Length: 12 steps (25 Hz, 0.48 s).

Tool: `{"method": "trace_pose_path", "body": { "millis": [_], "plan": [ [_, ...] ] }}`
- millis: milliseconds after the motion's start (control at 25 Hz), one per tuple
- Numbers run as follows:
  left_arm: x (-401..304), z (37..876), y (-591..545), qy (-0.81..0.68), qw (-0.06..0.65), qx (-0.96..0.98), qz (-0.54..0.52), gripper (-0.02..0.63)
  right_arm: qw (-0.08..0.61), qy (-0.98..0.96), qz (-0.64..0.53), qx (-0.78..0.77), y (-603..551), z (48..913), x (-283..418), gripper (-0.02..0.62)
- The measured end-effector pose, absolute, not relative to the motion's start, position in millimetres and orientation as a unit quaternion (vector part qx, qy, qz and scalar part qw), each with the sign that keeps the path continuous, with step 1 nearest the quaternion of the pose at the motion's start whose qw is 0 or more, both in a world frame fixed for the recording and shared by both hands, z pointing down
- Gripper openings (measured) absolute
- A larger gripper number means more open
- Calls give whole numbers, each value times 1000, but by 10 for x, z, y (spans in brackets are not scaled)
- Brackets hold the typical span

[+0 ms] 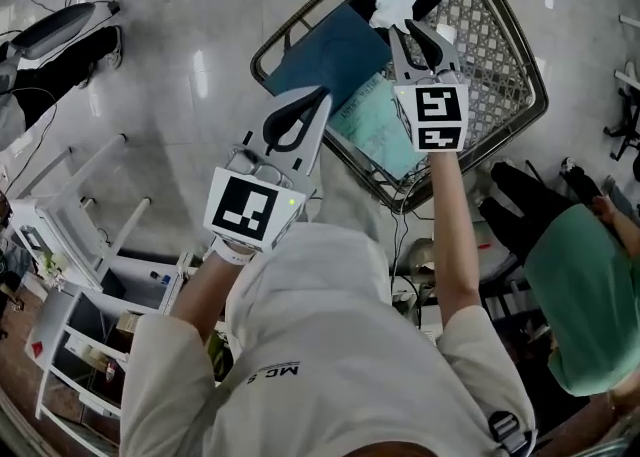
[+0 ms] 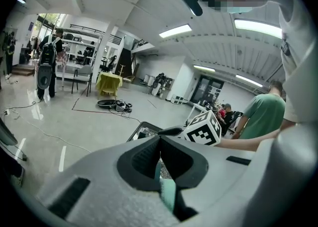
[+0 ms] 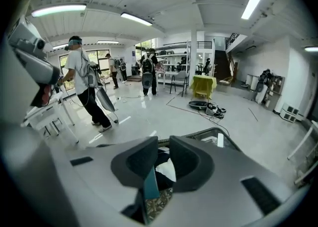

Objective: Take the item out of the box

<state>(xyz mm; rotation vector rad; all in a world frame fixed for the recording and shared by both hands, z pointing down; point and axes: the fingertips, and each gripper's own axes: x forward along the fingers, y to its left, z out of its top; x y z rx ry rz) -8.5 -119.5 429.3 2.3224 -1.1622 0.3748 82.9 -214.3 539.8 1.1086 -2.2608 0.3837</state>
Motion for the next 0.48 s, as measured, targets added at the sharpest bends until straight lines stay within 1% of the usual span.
{"method": "trace_pose_path", "body": {
  "millis": [240, 480],
  "plan": [
    [-71, 4455, -1208, -429, 284, 847, 135, 25, 339, -847, 152, 380, -2235, 5810, 808, 81],
    [-60, 4574, -1252, -433, 285, 844, 135, 25, 369, -846, 159, 350, -2282, 6153, 802, 81]
  ]
}}
